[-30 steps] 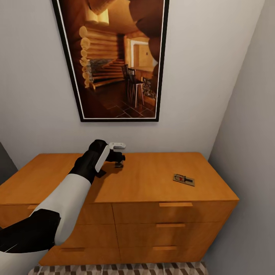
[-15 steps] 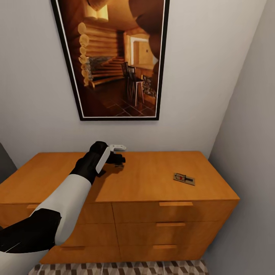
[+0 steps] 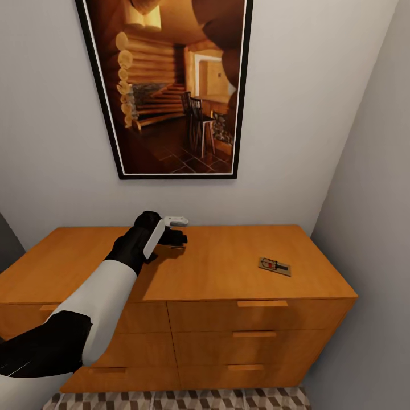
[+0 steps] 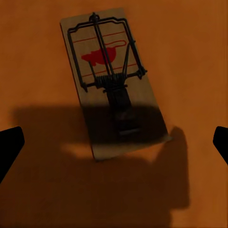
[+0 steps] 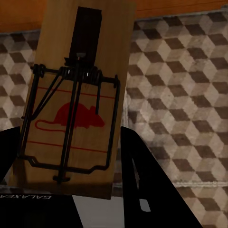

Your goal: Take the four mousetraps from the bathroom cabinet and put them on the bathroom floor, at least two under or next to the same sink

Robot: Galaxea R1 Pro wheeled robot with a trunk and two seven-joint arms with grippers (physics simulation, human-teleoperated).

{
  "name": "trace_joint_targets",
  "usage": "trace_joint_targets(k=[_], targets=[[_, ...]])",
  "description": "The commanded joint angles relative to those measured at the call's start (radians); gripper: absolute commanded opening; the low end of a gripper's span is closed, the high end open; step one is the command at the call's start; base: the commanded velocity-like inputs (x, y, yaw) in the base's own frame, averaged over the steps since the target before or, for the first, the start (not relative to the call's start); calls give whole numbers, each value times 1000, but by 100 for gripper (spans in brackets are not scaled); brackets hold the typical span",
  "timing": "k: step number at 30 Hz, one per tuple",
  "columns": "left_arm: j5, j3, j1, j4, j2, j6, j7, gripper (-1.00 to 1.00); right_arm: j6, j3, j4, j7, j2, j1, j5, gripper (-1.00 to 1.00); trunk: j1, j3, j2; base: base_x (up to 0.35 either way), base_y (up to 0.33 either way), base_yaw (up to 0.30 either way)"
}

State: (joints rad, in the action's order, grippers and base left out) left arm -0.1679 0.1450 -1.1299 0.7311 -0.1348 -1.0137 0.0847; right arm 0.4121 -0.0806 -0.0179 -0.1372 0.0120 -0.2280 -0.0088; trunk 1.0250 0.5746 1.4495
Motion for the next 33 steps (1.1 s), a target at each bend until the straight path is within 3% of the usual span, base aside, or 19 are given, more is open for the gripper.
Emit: trace_joint_targets(k=[1, 33], targets=[[-10, 2, -1, 1, 0, -3, 9, 100, 2, -8, 1, -12, 0, -1, -5, -100, 0, 1, 1, 0, 0, 0], [-10, 1, -1, -8, 0, -2, 9, 100, 2, -8, 0, -12, -1, -1, -5, -100, 0, 1, 1, 19, -11, 0]])
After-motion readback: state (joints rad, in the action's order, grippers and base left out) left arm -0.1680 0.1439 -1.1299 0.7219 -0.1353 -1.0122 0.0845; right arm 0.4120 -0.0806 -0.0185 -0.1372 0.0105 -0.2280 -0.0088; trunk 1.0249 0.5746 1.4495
